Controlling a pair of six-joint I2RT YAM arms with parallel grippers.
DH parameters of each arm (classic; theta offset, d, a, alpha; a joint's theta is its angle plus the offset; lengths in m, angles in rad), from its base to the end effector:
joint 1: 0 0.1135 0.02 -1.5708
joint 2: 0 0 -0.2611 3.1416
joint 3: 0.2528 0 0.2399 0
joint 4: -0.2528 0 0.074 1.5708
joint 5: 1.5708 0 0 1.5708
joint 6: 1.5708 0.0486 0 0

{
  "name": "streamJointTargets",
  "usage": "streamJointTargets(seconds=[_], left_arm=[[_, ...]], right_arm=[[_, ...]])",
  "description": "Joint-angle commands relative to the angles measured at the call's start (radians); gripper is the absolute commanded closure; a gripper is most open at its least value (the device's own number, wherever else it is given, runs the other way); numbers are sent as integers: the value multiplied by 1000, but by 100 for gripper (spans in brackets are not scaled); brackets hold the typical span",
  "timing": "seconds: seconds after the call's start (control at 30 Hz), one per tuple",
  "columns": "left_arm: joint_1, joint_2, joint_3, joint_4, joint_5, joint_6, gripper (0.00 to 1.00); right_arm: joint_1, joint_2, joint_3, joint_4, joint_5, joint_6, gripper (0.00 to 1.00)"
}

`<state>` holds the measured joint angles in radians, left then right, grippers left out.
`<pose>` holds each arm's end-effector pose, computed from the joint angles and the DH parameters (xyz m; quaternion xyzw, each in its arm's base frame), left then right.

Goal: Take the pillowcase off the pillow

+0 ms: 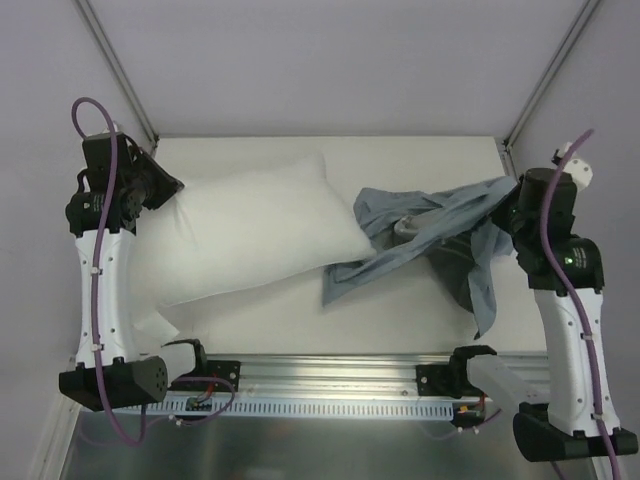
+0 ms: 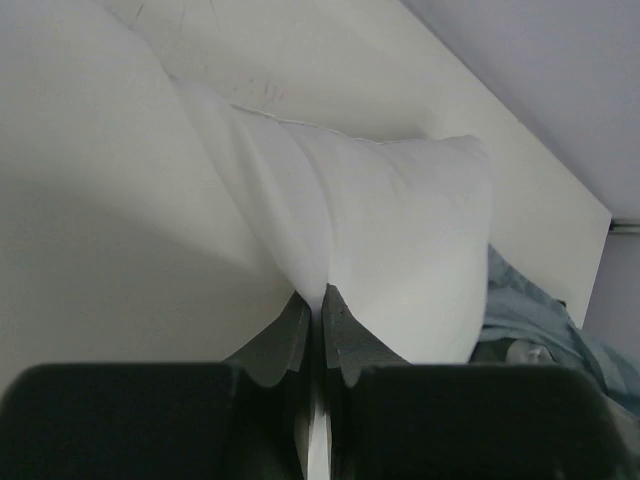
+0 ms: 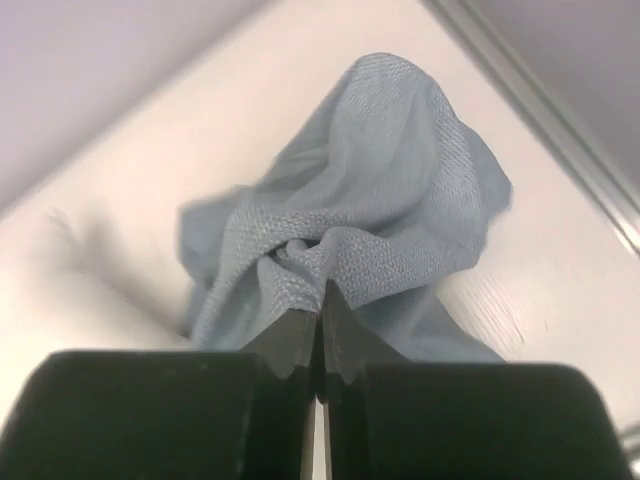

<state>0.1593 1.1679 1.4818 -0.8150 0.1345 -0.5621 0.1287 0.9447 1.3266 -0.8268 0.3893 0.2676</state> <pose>0.2253 0.0296 0.4238 -0.2709 0.8153 -0.1584 0.4867 0.1685 0.0032 0.4161 0.1606 0.8205 -0.0573 0.5456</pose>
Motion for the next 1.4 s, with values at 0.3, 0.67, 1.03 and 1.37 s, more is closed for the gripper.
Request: streamJointTargets(seconds=[0.3, 0.67, 1.03, 1.37], left_arm=[[16, -16, 37, 146, 26, -150, 100], [-6, 35, -104, 238, 125, -111, 56], [-30, -28, -97, 231, 119, 27, 1], [-121, -246, -307, 234, 145, 114, 1]], right_arm=[[-9, 195, 491, -77, -68, -71, 99], [-9, 436, 283, 69, -240, -123, 48], [-11, 309, 143, 51, -217, -136, 2], [-11, -36, -238, 81, -139, -85, 4]])
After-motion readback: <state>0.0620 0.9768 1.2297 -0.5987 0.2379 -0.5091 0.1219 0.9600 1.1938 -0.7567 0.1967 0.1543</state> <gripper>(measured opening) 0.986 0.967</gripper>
